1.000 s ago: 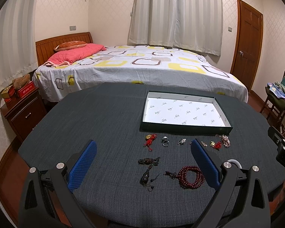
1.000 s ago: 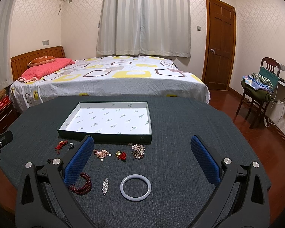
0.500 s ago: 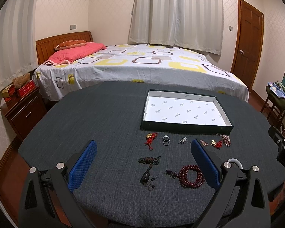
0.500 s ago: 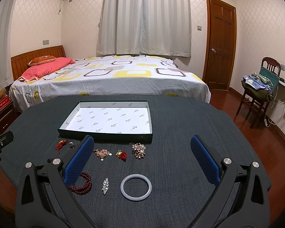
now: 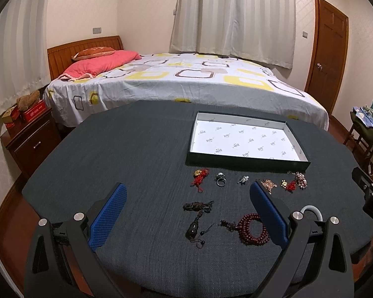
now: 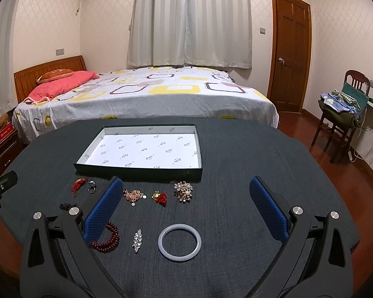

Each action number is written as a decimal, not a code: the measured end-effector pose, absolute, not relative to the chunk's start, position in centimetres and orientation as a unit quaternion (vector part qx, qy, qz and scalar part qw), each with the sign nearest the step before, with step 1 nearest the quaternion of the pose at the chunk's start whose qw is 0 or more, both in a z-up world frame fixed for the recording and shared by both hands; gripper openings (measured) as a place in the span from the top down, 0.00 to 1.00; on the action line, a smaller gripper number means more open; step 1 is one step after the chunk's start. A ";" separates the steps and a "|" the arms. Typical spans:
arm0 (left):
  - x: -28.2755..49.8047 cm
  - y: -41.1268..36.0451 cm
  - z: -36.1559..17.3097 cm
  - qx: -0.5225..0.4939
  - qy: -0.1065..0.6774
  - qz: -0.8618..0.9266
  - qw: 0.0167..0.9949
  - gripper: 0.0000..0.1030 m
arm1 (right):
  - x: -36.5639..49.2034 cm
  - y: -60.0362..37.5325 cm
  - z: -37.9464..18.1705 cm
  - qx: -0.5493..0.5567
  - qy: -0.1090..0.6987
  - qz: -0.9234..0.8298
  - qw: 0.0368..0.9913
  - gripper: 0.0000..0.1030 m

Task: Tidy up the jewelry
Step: 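Move the right tool over the white jade bangle while the left tool reaches the black cord pendant, then close the left tool on the black pendant while the right tool grips the white bangle, then carry the bangle and pendant into the white-lined box and open both tools, then grasp the long rhinestone brooch with the right tool while the left tool moves to the red beads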

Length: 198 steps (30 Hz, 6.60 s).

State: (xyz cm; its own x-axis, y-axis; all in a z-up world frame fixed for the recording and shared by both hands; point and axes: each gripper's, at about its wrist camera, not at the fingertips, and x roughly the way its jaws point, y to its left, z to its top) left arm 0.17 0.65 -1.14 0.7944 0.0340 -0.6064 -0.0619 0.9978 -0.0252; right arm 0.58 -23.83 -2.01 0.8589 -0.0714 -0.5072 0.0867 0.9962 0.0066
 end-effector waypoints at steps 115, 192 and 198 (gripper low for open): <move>7.4 0.1 -8.9 0.010 0.400 -0.068 0.914 0.83 | 5.0 -24.7 -11.8 0.019 0.371 0.026 0.928 0.33; 7.7 -1.2 -10.4 0.007 0.393 -0.015 0.919 0.48 | 4.7 -20.8 -12.6 0.005 0.388 0.074 0.919 0.47; 6.7 -1.0 -10.9 0.002 0.394 -0.005 0.919 0.48 | 4.0 -19.9 -13.3 0.000 0.392 0.084 0.916 0.51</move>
